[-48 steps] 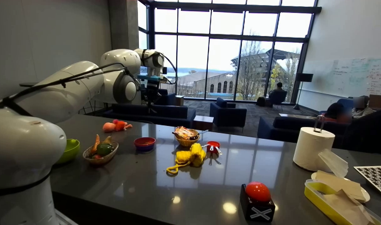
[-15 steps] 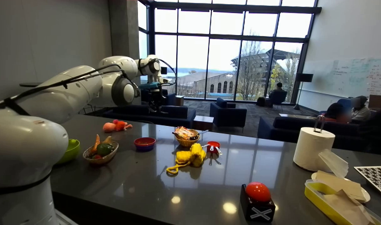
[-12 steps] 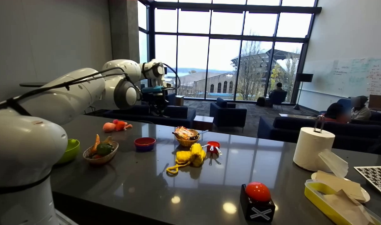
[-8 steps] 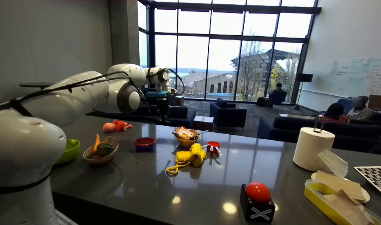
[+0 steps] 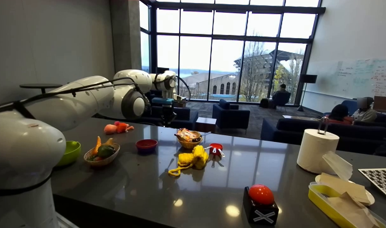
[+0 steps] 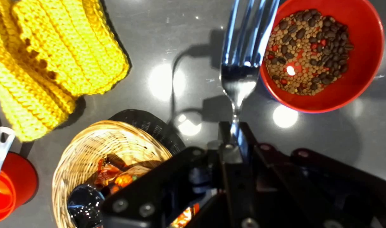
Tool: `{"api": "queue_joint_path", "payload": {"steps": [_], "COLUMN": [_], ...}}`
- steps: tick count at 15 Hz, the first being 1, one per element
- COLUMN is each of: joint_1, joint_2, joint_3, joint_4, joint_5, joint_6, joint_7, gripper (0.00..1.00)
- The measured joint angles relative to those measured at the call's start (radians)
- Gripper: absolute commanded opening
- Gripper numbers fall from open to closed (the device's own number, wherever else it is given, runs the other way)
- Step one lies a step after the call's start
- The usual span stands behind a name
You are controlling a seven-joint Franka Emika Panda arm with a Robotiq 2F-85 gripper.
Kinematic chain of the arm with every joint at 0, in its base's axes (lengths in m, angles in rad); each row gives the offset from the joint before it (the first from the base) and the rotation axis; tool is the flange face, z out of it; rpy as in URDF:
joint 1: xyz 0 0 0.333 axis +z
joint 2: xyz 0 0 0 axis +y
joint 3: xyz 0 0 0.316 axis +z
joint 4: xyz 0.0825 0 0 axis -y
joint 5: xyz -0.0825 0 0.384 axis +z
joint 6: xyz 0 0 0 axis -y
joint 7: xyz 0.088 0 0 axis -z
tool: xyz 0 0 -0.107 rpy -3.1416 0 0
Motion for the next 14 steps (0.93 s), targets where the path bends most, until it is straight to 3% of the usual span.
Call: {"api": "queue_joint_path", "payload": {"steps": [14], "joint_1": [0.053], "joint_2": [0.002], "joint_3": [0.007], "joint_4": [0.000], "joint_5": [0.018], "joint_6": [0.017], "joint_7": [0.108], "gripper": [0.02]}}
